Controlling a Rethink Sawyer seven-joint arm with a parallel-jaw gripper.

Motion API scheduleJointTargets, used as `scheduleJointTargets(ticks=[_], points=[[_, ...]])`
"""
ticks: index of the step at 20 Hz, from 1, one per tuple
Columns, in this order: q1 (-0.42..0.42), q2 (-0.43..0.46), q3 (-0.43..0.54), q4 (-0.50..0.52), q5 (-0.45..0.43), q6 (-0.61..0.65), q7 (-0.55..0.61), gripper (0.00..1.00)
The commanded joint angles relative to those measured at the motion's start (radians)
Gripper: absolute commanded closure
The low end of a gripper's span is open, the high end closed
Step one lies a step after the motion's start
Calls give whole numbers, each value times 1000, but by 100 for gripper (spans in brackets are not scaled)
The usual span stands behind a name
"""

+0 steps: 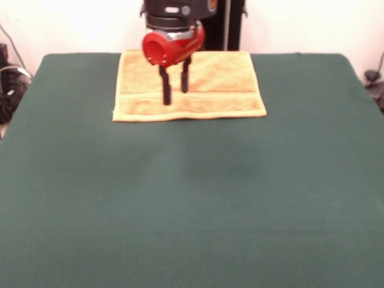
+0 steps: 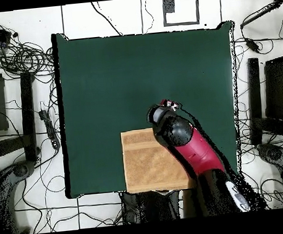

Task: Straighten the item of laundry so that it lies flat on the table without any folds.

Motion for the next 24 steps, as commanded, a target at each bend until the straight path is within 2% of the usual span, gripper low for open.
scheduleJointTargets(ticks=[1,4,7,12,14,17,21,24], points=[[0,57,130,92,-104,-84,45,0],[34,52,87,61,-154,-63,12,0],[47,31,61,44,-199,16,-26,0],[64,11,-3,-17,-350,70,-133,0],[6,10,99,16,-371,18,-102,0],[-36,37,166,23,-404,-48,-50,0],[-56,98,187,-14,-438,-103,-7,0],[-29,143,162,-30,-433,-138,39,0]])
